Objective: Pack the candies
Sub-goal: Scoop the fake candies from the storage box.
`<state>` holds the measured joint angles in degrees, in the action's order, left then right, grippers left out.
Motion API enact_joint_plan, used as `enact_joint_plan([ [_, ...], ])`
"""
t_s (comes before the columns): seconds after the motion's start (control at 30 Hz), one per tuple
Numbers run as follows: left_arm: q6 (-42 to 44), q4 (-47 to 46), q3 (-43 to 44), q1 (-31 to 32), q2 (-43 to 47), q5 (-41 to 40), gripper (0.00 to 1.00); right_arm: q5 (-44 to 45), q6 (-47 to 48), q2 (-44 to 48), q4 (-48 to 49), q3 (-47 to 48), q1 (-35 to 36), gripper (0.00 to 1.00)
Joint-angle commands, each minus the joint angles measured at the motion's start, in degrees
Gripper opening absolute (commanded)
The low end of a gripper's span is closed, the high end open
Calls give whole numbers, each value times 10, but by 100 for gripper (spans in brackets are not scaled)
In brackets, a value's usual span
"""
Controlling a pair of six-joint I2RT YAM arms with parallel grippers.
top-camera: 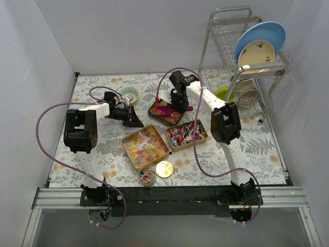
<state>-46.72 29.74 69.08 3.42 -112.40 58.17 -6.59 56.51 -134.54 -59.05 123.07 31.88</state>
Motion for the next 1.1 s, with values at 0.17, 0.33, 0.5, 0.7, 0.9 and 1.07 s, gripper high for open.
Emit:
enact_joint_plan([
  [0.17,9,1,-3,-3,30,19,2,-89,-66,-2,-20,38,-27,1],
  [0.33,22,15,-1,-3,32,18,2,-120,-66,-1,-27,46,-35,1],
  [0.5,24,17,1,-3,32,19,2,-121,-60,12,-27,25,-35,1],
  [0.7,22,20,3,-3,32,13,2,-130,-54,27,-19,1,-38,1],
  [0.9,42,45,11,-4,32,6,2,-142,-42,77,38,-91,-48,1],
  [1.07,40,41,6,-4,30,5,2,-170,-48,107,64,-131,-60,1],
])
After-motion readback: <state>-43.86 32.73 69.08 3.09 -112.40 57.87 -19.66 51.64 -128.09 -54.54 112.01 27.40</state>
